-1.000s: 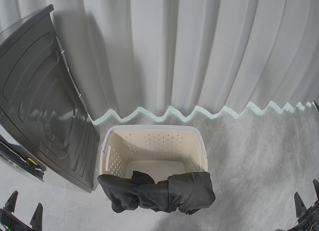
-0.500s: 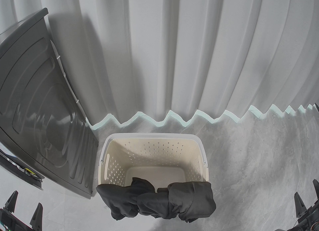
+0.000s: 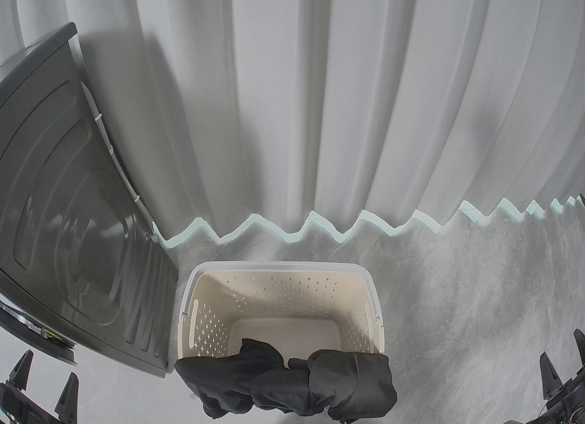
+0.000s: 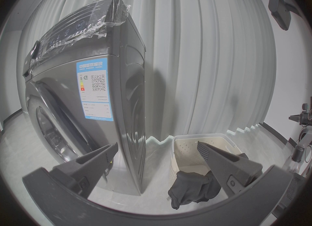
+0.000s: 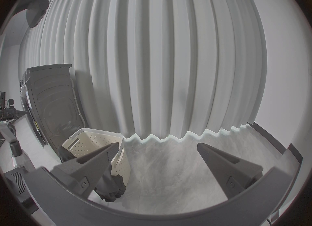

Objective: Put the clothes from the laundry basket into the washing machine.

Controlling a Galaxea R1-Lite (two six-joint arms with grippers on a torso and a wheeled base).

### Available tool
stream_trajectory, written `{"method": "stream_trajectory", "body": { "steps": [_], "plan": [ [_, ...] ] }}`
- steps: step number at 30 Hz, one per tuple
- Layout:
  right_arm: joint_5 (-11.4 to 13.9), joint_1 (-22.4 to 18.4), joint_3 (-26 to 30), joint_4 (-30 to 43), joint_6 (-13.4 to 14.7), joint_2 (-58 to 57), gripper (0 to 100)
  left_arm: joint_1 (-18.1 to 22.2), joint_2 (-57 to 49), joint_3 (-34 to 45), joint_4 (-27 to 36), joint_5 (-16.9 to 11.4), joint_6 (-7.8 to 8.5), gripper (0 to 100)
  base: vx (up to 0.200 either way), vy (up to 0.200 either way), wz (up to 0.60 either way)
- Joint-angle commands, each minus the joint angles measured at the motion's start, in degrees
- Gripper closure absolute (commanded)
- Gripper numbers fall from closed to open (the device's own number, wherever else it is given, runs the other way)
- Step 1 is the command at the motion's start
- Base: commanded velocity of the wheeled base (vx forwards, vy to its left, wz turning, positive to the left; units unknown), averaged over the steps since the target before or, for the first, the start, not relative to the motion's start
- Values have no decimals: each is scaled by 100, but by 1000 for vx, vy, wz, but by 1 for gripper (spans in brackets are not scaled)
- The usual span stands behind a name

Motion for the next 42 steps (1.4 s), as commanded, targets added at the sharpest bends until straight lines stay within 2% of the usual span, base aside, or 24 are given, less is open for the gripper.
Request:
{"method": "stream_trajectory", "body": {
  "steps": [1, 9, 15, 42],
  "plan": [
    [4, 1, 101, -1, -2, -93, 0, -1, -92, 92, 0, 2, -1, 0, 0, 0, 0],
    [4, 1, 101, -1, -2, -93, 0, 7, -92, 92, 0, -6, 8, 0, 0, 0, 0],
    [4, 1, 101, -1, -2, -93, 0, -1, -92, 92, 0, -6, -1, 0, 200, 0, 0],
    [4, 1, 101, -1, -2, -93, 0, -1, -92, 92, 0, 2, -1, 0, 22, 0, 0]
  ]
}}
